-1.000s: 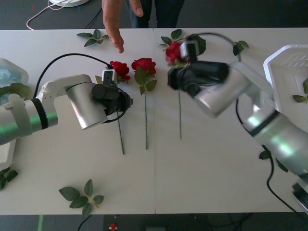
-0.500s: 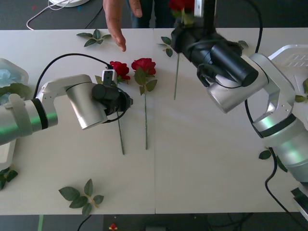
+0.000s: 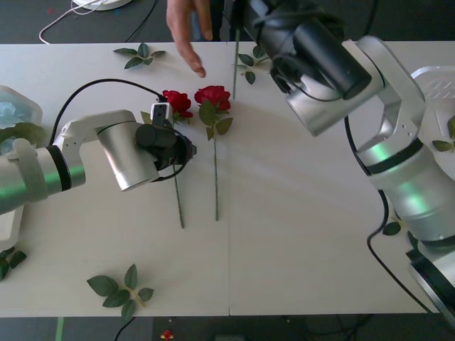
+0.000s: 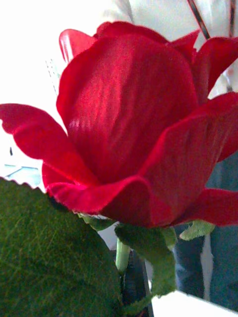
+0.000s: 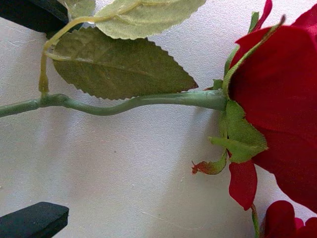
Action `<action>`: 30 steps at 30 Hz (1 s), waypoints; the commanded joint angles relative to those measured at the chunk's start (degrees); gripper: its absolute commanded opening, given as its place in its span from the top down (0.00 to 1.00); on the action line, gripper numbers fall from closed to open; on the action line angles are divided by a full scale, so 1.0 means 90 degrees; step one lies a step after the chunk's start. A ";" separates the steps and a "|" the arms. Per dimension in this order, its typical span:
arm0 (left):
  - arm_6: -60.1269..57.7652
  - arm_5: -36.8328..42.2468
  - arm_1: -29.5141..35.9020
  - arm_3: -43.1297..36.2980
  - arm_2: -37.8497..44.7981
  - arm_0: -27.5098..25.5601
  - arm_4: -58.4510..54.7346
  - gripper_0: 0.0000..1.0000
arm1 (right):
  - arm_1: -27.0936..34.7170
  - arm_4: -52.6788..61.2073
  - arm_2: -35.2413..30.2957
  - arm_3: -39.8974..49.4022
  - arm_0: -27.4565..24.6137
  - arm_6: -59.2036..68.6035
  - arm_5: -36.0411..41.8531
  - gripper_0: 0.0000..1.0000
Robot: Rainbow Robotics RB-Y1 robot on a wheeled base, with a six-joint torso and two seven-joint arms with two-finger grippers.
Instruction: Place the red flowers into the right box and the blue flowers into the left box. If a person shows an open palm, hand one flower to the person first, then continue sorting.
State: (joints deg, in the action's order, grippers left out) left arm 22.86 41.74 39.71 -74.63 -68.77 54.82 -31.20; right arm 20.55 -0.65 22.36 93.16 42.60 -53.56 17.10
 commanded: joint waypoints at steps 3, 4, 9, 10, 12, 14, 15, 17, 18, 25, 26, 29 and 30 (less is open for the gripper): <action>-0.0196 -0.0067 -0.0086 -0.0019 -0.0054 0.0324 0.0068 0.00 | -0.0203 0.0043 -0.0111 0.0176 0.0579 -0.0026 -0.0230 1.00; -0.0196 -0.0067 -0.0086 -0.0019 -0.0054 0.0324 0.0068 0.00 | -0.0203 0.0052 -0.0111 0.0176 0.0589 -0.0035 -0.0269 1.00; -0.0196 -0.0067 -0.0086 -0.0019 -0.0054 0.0324 0.0068 0.00 | -0.0203 0.0033 -0.0111 0.0176 0.0628 -0.0065 -0.0406 1.00; -0.0196 -0.0067 -0.0086 -0.0019 -0.0054 0.0324 0.0068 0.00 | -0.0203 0.0023 -0.0111 0.0176 0.0638 -0.0074 -0.0435 1.00; -0.0196 -0.0067 -0.0086 -0.0019 -0.0054 0.0324 0.0068 0.00 | -0.0203 0.0003 -0.0111 0.0176 0.0638 -0.0074 -0.0513 1.00; -0.0196 -0.0067 -0.0086 -0.0019 -0.0054 0.0324 0.0068 0.00 | -0.0203 0.0003 -0.0111 0.0176 0.0638 -0.0074 -0.0523 1.00; -0.0196 -0.0067 -0.0086 -0.0019 -0.0054 0.0324 0.0068 0.00 | -0.0203 0.0003 -0.0111 0.0176 0.0638 -0.0074 -0.0523 1.00; -0.0196 -0.0067 -0.0086 -0.0019 -0.0054 0.0324 0.0068 0.00 | -0.0203 0.0003 -0.0111 0.0176 0.0638 -0.0074 -0.0523 1.00; -0.0196 -0.0067 -0.0086 -0.0019 -0.0054 0.0324 0.0068 0.00 | -0.0203 0.0003 -0.0111 0.0176 0.0638 -0.0074 -0.0523 1.00; -0.0196 -0.0067 -0.0086 -0.0019 -0.0054 0.0324 0.0068 0.00 | -0.0203 0.0072 -0.0082 0.0176 0.0628 0.0004 -0.0523 0.00; -0.0196 -0.0067 -0.0086 -0.0019 -0.0054 0.0324 0.0068 0.00 | -0.0203 0.0072 -0.0082 0.0176 0.0638 0.0004 -0.0523 0.00; -0.0196 -0.0067 -0.0086 -0.0019 -0.0054 0.0324 0.0068 0.00 | -0.0203 0.0082 -0.0082 0.0176 0.0638 -0.0016 -0.0513 0.00; -0.0196 -0.0067 -0.0086 -0.0019 -0.0054 0.0324 0.0068 0.00 | -0.0203 0.0072 -0.0082 0.0176 0.0638 -0.0026 -0.0513 0.00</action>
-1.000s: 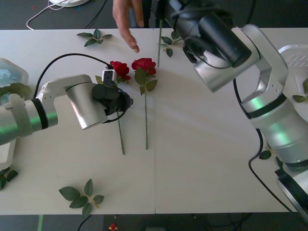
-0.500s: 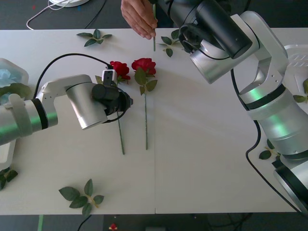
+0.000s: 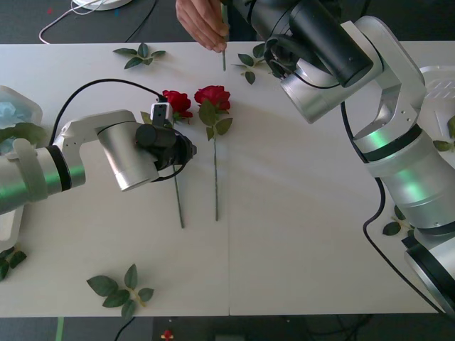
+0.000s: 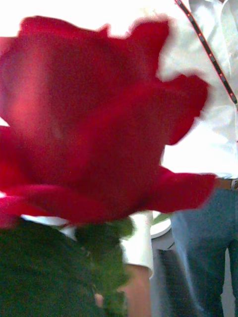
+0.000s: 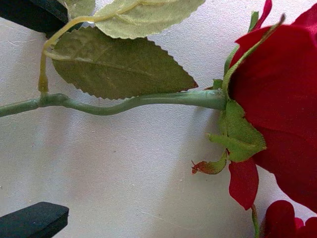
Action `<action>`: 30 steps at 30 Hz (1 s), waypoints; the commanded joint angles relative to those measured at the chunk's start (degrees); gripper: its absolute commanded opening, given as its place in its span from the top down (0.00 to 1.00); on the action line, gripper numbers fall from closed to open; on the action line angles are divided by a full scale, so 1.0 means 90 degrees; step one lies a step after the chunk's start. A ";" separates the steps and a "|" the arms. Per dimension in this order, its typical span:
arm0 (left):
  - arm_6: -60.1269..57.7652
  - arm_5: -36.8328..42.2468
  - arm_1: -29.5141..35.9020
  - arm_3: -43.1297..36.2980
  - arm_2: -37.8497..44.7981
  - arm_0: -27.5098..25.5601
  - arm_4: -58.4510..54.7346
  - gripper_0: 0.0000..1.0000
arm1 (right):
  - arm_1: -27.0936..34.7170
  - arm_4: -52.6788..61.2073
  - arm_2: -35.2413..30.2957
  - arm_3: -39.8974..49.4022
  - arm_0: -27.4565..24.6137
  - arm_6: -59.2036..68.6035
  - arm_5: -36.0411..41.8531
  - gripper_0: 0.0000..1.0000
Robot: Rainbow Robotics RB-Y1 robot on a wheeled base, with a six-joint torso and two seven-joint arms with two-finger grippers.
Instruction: Place the red flowers into the right box and the blue flowers into the left box. If a person shows an open palm, hand one flower to the person first, then continue sorting.
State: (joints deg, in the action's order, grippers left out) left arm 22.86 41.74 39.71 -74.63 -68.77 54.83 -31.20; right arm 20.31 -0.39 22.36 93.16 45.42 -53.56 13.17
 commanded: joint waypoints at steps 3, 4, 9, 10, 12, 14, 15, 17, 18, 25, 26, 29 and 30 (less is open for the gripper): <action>-0.0196 -0.0067 -0.0086 -0.0019 -0.0054 0.0324 0.0068 0.00 | -0.0176 0.0043 -0.0082 0.0176 0.0324 -0.0035 -0.0086 0.00; -0.0196 -0.0067 -0.0086 -0.0019 -0.0054 0.0324 0.0068 0.00 | -0.0176 0.0053 -0.0072 0.0176 0.0324 -0.0045 -0.0086 0.00; -0.0196 -0.0067 -0.0086 -0.0019 -0.0054 0.0324 0.0068 0.00 | -0.0137 0.0053 -0.0072 0.0176 0.0314 -0.0045 -0.0086 0.00; -0.0196 -0.0067 -0.0086 -0.0019 -0.0054 0.0324 0.0068 0.00 | -0.0127 0.0053 -0.0072 0.0176 0.0305 -0.0045 -0.0077 0.00; -0.0196 -0.0067 -0.0086 -0.0019 -0.0054 0.0324 0.0068 0.00 | -0.0088 0.0092 -0.0072 0.0176 0.0265 -0.0006 -0.0086 0.00; -0.0196 -0.0067 -0.0086 -0.0019 -0.0054 0.0324 0.0068 0.00 | -0.0020 0.0121 -0.0072 0.0176 0.0207 -0.0006 -0.0086 0.00; -0.0196 -0.0067 -0.0086 -0.0019 -0.0054 0.0324 0.0068 0.00 | 0.0039 0.0151 -0.0062 0.0176 0.0178 -0.0006 -0.0086 0.00; -0.0196 -0.0067 -0.0086 -0.0019 -0.0054 0.0324 0.0068 0.00 | 0.0214 0.0424 -0.0062 0.0186 0.0080 -0.0065 -0.0086 0.00; -0.0196 -0.0067 -0.0086 -0.0019 -0.0054 0.0324 0.0068 0.00 | 0.0293 0.0551 -0.0033 0.0186 0.0041 -0.0074 -0.0086 0.00; -0.0157 -0.0126 -0.0086 -0.0028 -0.0220 0.0178 0.0195 0.00 | 0.0957 0.1284 0.0055 0.0665 -0.0262 -0.0152 0.1164 0.00; -0.0177 -0.0272 -0.0027 -0.0038 -0.0298 0.0188 0.0478 0.00 | 0.1074 0.1381 -0.0013 0.0977 -0.0320 -0.0172 0.1837 0.00; -0.0216 -0.0721 0.0090 -0.0028 -0.0415 0.0178 0.0429 0.01 | 0.1377 0.1723 -0.0121 0.1534 -0.0457 -0.0387 0.2746 0.00; -0.0196 -0.0799 0.0100 -0.0028 -0.0435 0.0178 0.0322 0.00 | 0.1474 0.1889 -0.0170 0.1651 -0.0496 -0.0553 0.2892 0.00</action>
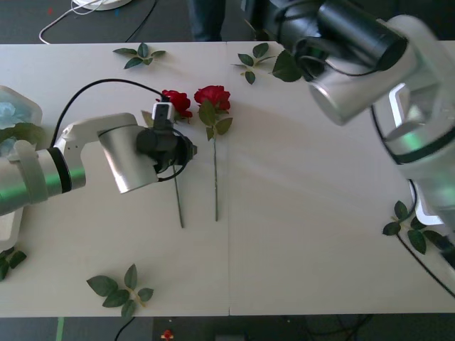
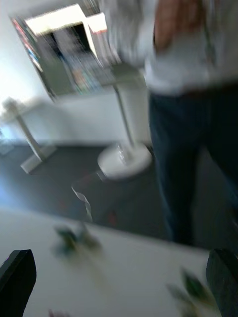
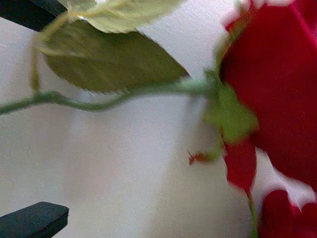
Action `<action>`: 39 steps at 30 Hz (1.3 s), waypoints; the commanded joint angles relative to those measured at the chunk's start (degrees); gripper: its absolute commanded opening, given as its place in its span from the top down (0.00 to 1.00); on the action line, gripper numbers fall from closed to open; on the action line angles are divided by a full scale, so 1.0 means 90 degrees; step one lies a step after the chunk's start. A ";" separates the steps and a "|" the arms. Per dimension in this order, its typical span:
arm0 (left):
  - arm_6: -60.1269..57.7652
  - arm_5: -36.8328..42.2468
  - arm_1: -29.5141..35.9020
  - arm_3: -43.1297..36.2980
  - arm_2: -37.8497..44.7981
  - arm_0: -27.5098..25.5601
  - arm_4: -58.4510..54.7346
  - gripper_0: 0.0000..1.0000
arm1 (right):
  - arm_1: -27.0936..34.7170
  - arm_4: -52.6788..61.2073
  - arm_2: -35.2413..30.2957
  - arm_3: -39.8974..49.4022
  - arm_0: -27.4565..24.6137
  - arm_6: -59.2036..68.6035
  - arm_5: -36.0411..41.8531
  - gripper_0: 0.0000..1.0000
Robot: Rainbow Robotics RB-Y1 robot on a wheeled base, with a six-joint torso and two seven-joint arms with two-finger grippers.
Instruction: Place the red flowers into the right box and the blue flowers into the left box. If a person shows an open palm, hand one flower to the person first, then continue sorting.
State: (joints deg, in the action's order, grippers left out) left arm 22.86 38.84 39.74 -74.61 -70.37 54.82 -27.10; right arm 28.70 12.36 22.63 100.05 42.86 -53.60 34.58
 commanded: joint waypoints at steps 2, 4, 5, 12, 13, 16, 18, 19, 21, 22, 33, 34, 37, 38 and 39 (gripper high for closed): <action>-0.0177 -0.0497 0.0116 -0.0049 -0.0267 0.0178 -0.0241 0.00 | 0.0795 0.1058 -0.0376 0.1101 -0.0368 -0.0998 0.0728 0.00; -0.0167 -0.0497 0.0116 -0.0049 -0.0267 0.0188 -0.0251 0.00 | 0.1029 0.1810 -0.0610 0.1286 -0.0583 -0.1613 0.0836 0.00; -0.0167 -0.0497 0.0116 -0.0049 -0.0276 0.0178 -0.0251 0.00 | 0.1088 0.2035 -0.0708 0.1325 -0.0641 -0.1809 0.0855 0.00; -0.0148 -0.0449 0.0116 -0.0049 -0.0286 0.0178 -0.0231 0.34 | 0.1586 0.4369 -0.1831 0.1833 -0.1452 -0.3957 0.1588 0.00; -0.0128 -0.0390 0.0116 -0.0049 -0.0286 0.0188 -0.0182 0.73 | 0.1635 0.4701 -0.2007 0.1892 -0.1559 -0.4279 0.1754 0.00; -0.0079 -0.0156 0.0116 -0.0049 -0.0286 0.0188 -0.0153 1.00 | 0.1733 0.5482 -0.2436 0.1960 -0.1823 -0.5031 0.2086 0.00; -0.0060 -0.0107 0.0116 -0.0059 -0.0286 0.0188 -0.0114 1.00 | 0.1801 0.5931 -0.2661 0.1960 -0.2008 -0.5480 0.2203 0.00; -0.0050 -0.0107 0.0116 -0.0059 -0.0286 0.0178 -0.0114 1.00 | 0.1840 0.6205 -0.2769 0.1960 -0.2116 -0.5754 0.2262 0.00; -0.0030 -0.0107 0.0126 -0.0049 -0.0296 0.0188 -0.0114 1.00 | 0.1908 0.6556 -0.2915 0.1960 -0.2282 -0.6135 0.2330 0.00; -0.0021 -0.0107 0.0126 -0.0059 -0.0286 0.0188 -0.0114 1.00 | 0.1977 0.6810 -0.3003 0.1960 -0.2389 -0.6389 0.2369 0.00; 0.0048 -0.0107 0.0253 -0.0059 -0.0286 0.0198 -0.0026 1.00 | 0.2758 0.9506 -0.3433 0.1892 -0.3463 -0.8557 0.2388 0.00; 0.0048 -0.0107 0.0302 -0.0059 -0.0257 0.0208 -0.0026 1.00 | 0.2846 0.9779 -0.3433 0.1901 -0.3561 -0.8781 0.2388 0.00; 0.0087 -0.0019 0.0438 -0.0118 -0.0003 0.0208 -0.0085 1.00 | 0.3070 1.0355 -0.3433 0.1892 -0.3844 -0.9338 0.2388 0.00; 0.0136 0.0108 0.0517 -0.0206 0.0183 0.0208 -0.0192 1.00 | 0.3149 1.0570 -0.3433 0.1901 -0.3942 -0.9553 0.2388 0.00; 0.0292 0.0333 0.0605 -0.0303 0.0407 0.0208 -0.0368 1.00 | 0.3217 1.0756 -0.3433 0.1892 -0.4040 -0.9719 0.2379 0.00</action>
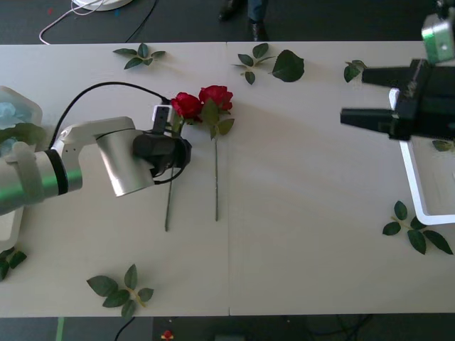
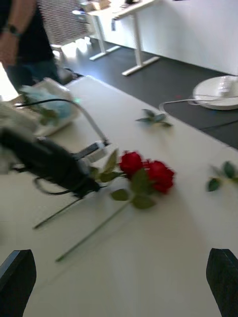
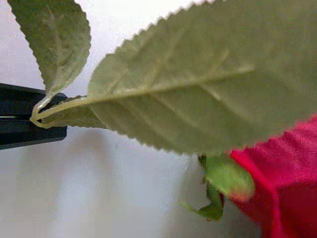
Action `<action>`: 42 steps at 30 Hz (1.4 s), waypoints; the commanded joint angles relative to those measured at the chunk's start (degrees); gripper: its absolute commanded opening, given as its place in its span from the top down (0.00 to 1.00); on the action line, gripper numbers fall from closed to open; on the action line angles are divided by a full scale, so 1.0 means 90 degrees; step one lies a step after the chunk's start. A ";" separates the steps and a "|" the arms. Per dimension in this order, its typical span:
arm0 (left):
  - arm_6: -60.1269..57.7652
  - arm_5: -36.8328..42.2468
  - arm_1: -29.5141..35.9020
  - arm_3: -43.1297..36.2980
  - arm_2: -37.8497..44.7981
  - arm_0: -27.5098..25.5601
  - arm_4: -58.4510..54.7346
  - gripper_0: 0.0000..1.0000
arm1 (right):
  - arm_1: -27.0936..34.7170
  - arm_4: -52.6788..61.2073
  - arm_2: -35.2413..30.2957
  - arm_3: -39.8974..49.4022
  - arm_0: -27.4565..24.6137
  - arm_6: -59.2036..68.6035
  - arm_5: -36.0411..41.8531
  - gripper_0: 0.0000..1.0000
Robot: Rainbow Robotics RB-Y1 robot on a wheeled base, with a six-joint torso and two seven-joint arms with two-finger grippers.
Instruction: Place the red flowers into the right box and the blue flowers into the left box. If a person shows an open palm, hand one flower to the person first, then continue sorting.
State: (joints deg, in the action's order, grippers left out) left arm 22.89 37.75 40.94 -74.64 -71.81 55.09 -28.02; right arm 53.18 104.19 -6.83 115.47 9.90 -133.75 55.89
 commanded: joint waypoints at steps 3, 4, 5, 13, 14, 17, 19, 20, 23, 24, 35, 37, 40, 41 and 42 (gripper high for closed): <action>0.0924 0.1187 0.0686 -0.0554 0.1368 0.0168 -0.0871 1.00 | 0.0703 0.1002 -0.0159 0.0178 -0.0583 -0.1233 -0.0019 0.00; 0.1090 0.1373 0.0705 -0.0593 0.1582 0.0168 -0.0988 1.00 | 0.0742 0.1089 -0.0159 0.0178 -0.0622 -0.1321 -0.0038 0.00; 0.1441 0.1734 0.0754 -0.0652 0.1954 0.0168 -0.1183 1.00 | 0.0810 0.1216 -0.0168 0.0178 -0.0680 -0.1467 -0.0048 0.00; 0.3580 0.3892 0.0715 -0.0915 0.4620 0.0168 -0.2228 1.00 | 0.1025 0.1773 -0.0159 0.0188 -0.0924 -0.2024 -0.0077 0.00; 0.3902 0.4146 0.0656 -0.0993 0.5049 0.0178 -0.2384 1.00 | 0.1035 0.1822 -0.0159 0.0188 -0.0924 -0.2034 -0.0068 0.00; 0.4762 0.4693 0.0393 -0.1120 0.6075 0.0168 -0.2804 1.00 | 0.1035 0.1841 -0.0149 0.0188 -0.0924 -0.2034 -0.0068 0.00; 0.5387 0.4947 0.0149 -0.1189 0.6602 0.0168 -0.2990 1.00 | 0.1035 0.1841 -0.0159 0.0178 -0.0924 -0.2034 -0.0068 0.00; 0.5787 0.5113 -0.0037 -0.1228 0.6915 0.0158 -0.3087 1.00 | 0.1035 0.1851 -0.0159 0.0188 -0.0924 -0.2034 -0.0077 0.00; 0.6646 0.5396 -0.0603 -0.1443 0.7657 0.0129 -0.3185 1.00 | 0.1054 0.1861 -0.0159 0.0188 -0.0924 -0.2034 -0.0077 0.00; 0.6959 0.5425 -0.0799 -0.1550 0.7901 0.0099 -0.3185 1.00 | 0.1064 0.1871 -0.0159 0.0188 -0.0924 -0.2024 -0.0077 0.00; 0.9693 0.4947 -0.2547 -0.2790 0.9131 -0.0692 -0.4650 1.00 | 0.1054 0.1871 -0.0159 0.0188 -0.0924 -0.2024 -0.0087 0.00; 0.9967 0.4449 -0.2693 -0.2995 0.9053 -0.0975 -0.5226 1.00 | 0.1054 0.1871 -0.0159 0.0188 -0.0924 -0.2034 -0.0087 0.00; 1.0289 0.3658 -0.2801 -0.3269 0.8760 -0.1375 -0.5900 1.00 | 0.1054 0.1871 -0.0159 0.0188 -0.0924 -0.2034 -0.0087 0.00; 1.0436 0.3296 -0.2820 -0.3347 0.8575 -0.1541 -0.6154 1.00 | 0.1054 0.1871 -0.0159 0.0188 -0.0924 -0.2034 -0.0087 0.00; 1.0523 0.3062 -0.2820 -0.3396 0.8467 -0.1639 -0.6320 1.00 | 0.1054 0.1871 -0.0149 0.0188 -0.0924 -0.2034 -0.0087 0.00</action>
State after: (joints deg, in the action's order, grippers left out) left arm 112.59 70.65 16.23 -101.51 8.56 43.68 -80.86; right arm 59.93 120.29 -6.95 115.57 2.16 -152.02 55.53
